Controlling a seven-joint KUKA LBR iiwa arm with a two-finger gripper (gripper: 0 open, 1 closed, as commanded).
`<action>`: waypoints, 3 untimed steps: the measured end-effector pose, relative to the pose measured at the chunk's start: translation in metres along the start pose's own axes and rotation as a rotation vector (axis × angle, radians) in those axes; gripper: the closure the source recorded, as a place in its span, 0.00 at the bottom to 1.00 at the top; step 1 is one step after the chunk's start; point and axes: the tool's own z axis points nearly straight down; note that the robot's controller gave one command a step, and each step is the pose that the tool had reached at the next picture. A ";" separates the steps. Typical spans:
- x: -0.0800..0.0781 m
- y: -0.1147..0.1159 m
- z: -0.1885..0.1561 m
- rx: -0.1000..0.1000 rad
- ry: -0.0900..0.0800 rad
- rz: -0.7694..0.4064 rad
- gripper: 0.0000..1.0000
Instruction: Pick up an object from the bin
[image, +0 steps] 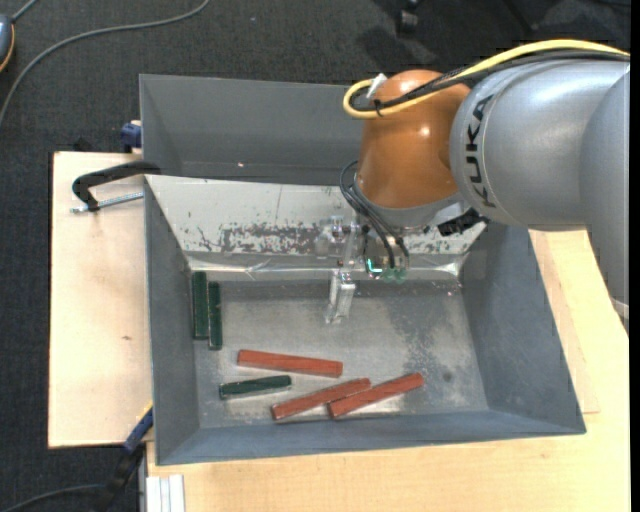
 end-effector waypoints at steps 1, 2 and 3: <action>0.055 0.017 0.093 0.001 0.002 -0.100 0.00; 0.050 0.017 0.087 -0.001 -0.012 -0.097 1.00; 0.051 0.016 0.088 -0.001 -0.010 -0.097 0.00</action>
Offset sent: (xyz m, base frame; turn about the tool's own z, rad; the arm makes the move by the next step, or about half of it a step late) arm -0.0530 0.0153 -0.0896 -0.0983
